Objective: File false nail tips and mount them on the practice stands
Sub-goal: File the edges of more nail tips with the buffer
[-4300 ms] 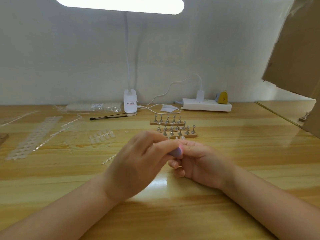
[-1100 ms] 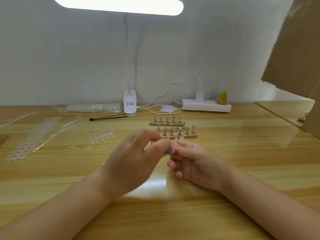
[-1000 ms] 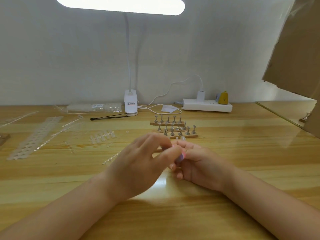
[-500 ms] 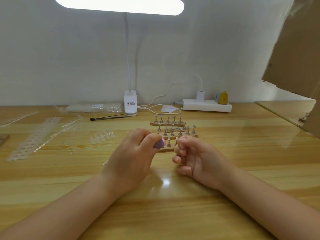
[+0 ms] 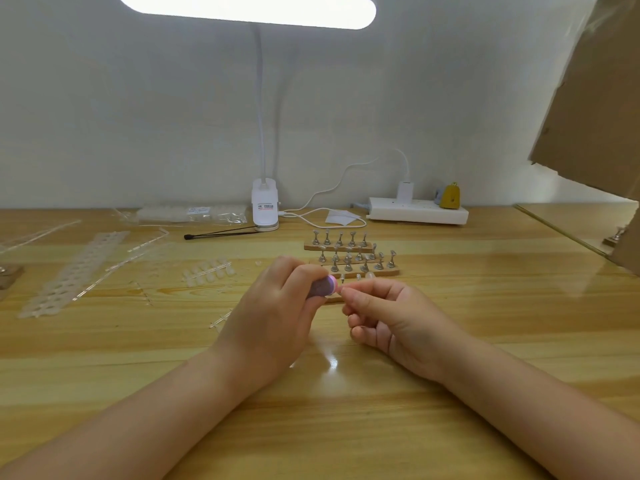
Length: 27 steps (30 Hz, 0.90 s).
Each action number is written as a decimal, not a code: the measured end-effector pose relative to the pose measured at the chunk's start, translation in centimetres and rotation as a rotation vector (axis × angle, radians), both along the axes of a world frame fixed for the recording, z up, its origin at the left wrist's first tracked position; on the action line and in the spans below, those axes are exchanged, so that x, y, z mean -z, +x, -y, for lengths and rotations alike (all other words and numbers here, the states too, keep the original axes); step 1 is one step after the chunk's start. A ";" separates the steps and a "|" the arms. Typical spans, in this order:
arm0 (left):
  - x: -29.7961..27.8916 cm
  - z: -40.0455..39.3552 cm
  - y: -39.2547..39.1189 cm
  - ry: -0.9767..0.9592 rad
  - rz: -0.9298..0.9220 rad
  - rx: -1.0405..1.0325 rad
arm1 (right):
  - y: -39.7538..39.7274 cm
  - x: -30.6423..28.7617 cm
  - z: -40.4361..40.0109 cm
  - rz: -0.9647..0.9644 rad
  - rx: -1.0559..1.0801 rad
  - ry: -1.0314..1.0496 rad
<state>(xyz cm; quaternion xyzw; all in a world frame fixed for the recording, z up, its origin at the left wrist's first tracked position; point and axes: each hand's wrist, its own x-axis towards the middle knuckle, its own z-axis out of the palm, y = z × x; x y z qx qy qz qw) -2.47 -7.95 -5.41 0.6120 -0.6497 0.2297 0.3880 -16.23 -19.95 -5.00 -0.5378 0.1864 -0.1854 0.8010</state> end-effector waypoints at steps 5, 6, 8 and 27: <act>0.3 0.1 0.2 0.007 -0.015 0.003 | -0.1 0.0 0.0 -0.001 -0.004 -0.016; 0.4 0.1 0.3 0.001 -0.020 0.004 | -0.1 0.0 0.0 -0.008 0.010 -0.021; 0.5 0.2 0.3 -0.010 -0.017 0.015 | -0.1 -0.1 0.0 -0.017 0.034 -0.027; 0.4 0.4 -0.1 -0.016 0.149 0.099 | -0.4 -0.1 0.3 0.028 -0.120 -0.077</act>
